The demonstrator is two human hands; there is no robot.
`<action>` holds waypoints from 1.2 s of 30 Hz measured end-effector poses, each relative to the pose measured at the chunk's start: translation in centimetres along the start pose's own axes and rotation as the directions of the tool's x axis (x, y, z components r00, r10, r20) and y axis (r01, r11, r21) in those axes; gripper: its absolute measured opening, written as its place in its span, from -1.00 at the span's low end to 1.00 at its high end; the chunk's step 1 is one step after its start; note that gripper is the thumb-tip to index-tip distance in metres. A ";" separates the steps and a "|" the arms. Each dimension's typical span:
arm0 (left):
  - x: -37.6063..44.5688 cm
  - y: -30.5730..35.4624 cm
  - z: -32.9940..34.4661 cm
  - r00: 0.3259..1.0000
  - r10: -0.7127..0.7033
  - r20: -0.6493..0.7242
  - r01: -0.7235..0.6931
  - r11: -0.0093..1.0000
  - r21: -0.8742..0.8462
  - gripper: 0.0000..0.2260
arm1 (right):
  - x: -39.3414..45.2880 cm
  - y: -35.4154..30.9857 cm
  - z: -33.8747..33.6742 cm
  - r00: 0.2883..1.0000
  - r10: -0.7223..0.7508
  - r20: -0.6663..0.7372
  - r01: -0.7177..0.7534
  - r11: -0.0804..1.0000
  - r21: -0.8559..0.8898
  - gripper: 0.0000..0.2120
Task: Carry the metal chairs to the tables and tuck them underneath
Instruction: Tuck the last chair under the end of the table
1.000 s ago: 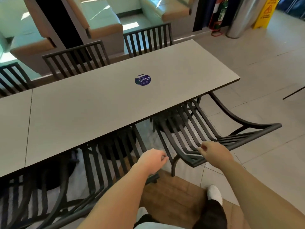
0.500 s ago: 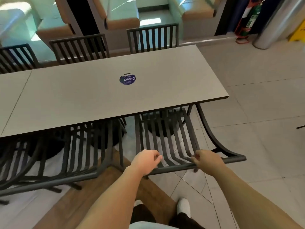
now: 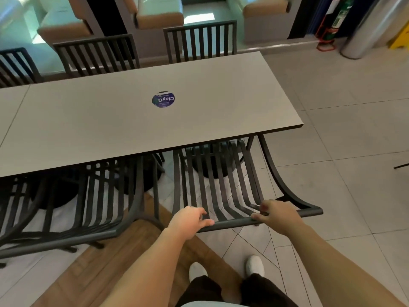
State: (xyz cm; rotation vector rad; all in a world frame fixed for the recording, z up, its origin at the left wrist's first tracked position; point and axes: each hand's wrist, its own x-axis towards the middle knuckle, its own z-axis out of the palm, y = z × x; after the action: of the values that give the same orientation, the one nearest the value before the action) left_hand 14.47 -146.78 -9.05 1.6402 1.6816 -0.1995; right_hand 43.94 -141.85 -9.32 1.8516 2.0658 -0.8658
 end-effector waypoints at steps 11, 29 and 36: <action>0.5 1.0 4.6 0.995 -0.091 -0.035 0.093 0.993 0.067 -0.44 | 2.8 3.8 1.2 0.963 -0.126 0.240 0.156 0.981 -0.112 -0.39; 3.9 6.1 6.0 0.990 -0.107 -0.087 0.123 0.971 0.203 -0.57 | 5.0 9.3 -0.4 0.922 -0.328 0.206 0.376 0.884 -0.276 -0.53; 4.7 7.6 6.5 0.987 -0.136 -0.086 0.147 0.980 0.134 -0.52 | 5.7 10.9 -2.0 0.955 -0.240 0.173 0.278 0.929 -0.245 -0.38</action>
State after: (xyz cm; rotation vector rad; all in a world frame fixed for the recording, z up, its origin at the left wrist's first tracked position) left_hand 24.51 -145.69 -13.49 1.6480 1.8816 -0.3351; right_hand 53.82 -135.76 -13.76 1.3621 2.2421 -0.7080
